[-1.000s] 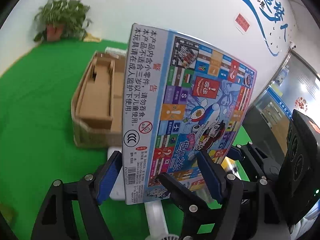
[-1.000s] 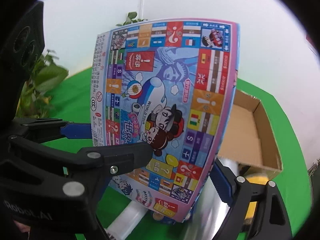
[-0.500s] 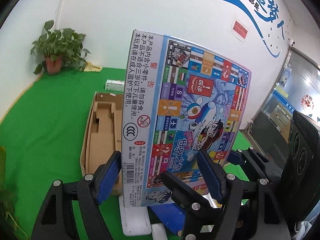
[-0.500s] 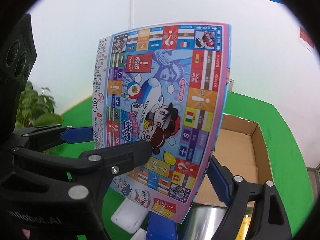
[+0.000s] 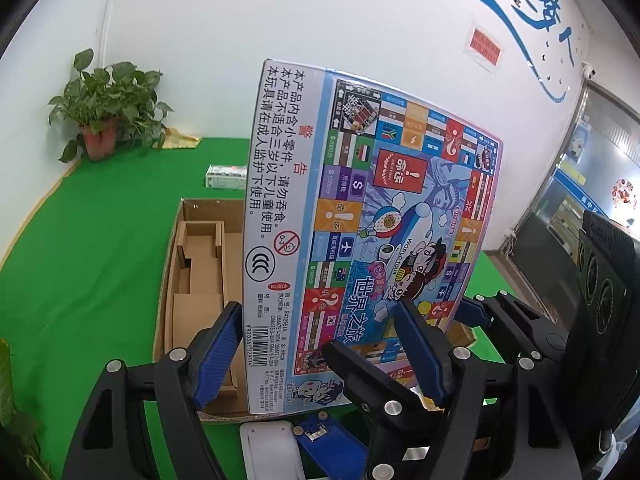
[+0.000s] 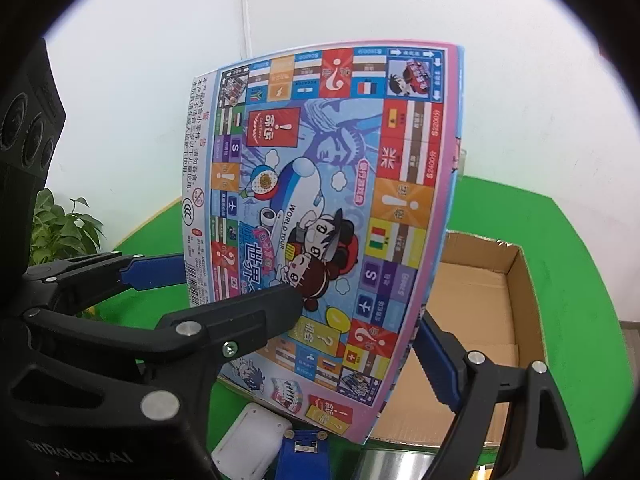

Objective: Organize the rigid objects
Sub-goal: 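Carry the board-game box into the cardboard box and release it flat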

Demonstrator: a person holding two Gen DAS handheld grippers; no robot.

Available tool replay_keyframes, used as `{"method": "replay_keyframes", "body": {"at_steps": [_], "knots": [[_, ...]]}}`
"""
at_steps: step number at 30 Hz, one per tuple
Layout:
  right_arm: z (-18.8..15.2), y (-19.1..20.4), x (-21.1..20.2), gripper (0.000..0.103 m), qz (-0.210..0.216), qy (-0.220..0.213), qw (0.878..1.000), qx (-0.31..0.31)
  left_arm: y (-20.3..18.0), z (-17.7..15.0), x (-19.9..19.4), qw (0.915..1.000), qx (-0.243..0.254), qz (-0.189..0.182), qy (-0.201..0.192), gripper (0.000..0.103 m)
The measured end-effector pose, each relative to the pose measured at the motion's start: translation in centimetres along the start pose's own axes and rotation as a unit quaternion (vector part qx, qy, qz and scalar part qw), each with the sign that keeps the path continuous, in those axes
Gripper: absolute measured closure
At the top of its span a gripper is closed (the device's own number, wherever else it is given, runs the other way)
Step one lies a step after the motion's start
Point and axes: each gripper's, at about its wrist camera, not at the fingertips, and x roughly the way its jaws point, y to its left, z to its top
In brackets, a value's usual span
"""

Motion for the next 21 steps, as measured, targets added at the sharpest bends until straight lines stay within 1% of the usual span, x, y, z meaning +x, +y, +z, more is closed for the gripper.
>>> {"method": "replay_keyframes", "body": {"at_steps": [1,6,9,11,14,17,18,21], "knots": [[0.2,0.5,0.6,0.018,0.002,0.004,1.000,0.001,0.0,-0.1,0.4,1.0000,-0.001,0.002,0.004,0.029],[-0.3,-0.4,3.2,0.018,0.016,0.038,0.999,0.010,-0.1,-0.5,3.6,0.9992,-0.012,0.009,0.038,0.029],[-1.0,-0.9,4.9,0.018,0.022,0.064,0.998,0.013,0.1,-1.2,5.8,0.9978,-0.018,0.014,0.061,0.033],[-1.5,-1.3,6.1,0.018,0.034,0.085,0.996,0.020,0.4,-1.7,6.8,0.9968,-0.027,0.014,0.074,0.033],[-2.2,-1.5,8.1,0.018,0.040,0.113,0.993,0.021,1.0,-2.2,9.1,0.9944,-0.037,0.017,0.097,0.034],[-2.9,-1.5,10.0,0.018,0.054,0.147,0.987,0.024,1.5,-3.1,10.7,0.9917,-0.046,0.025,0.117,0.034],[-3.1,-1.5,10.6,0.018,0.058,0.154,0.986,0.024,1.8,-3.4,11.4,0.9911,-0.050,0.027,0.121,0.037],[-3.4,-1.4,11.6,0.018,0.060,0.170,0.983,0.021,2.3,-3.8,12.5,0.9885,-0.063,0.026,0.135,0.038]]}}
